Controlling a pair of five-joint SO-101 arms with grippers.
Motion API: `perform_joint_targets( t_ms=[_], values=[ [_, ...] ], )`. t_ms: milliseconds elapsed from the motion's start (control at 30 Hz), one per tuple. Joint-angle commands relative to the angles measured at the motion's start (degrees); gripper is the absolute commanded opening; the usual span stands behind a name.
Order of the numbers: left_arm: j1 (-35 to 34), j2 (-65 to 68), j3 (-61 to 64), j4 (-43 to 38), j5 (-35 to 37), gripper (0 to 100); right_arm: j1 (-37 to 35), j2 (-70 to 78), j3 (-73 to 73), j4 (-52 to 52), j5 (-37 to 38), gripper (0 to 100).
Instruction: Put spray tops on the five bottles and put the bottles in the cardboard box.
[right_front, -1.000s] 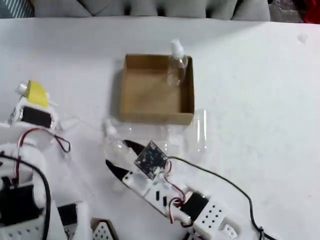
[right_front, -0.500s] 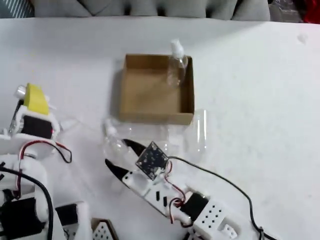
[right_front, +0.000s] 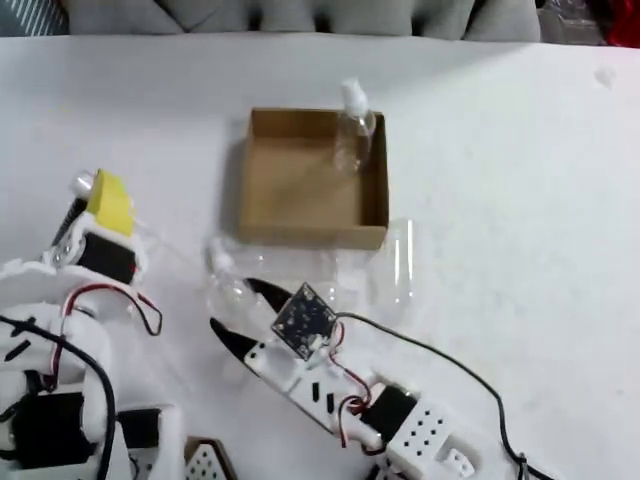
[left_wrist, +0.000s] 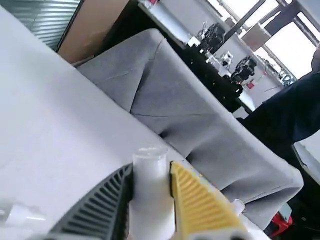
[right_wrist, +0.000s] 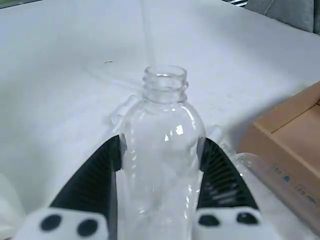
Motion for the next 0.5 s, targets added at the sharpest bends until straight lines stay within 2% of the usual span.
perform_joint_targets(
  t_ms=[0, 167, 467],
  values=[
    [1.71, 0.31, 0.0, -0.88, -2.46, 2, -0.22, -0.04, -0.62, -1.45, 0.09, 1.6],
    [8.04, 0.31, 2.02, -0.7, -7.3, 2, -0.13, -0.04, -0.62, -1.45, 0.09, 1.6],
    [9.36, 0.31, 8.35, -8.0, -7.3, 2, -0.13, -0.04, -0.62, -1.45, 0.09, 1.6]
  ],
)
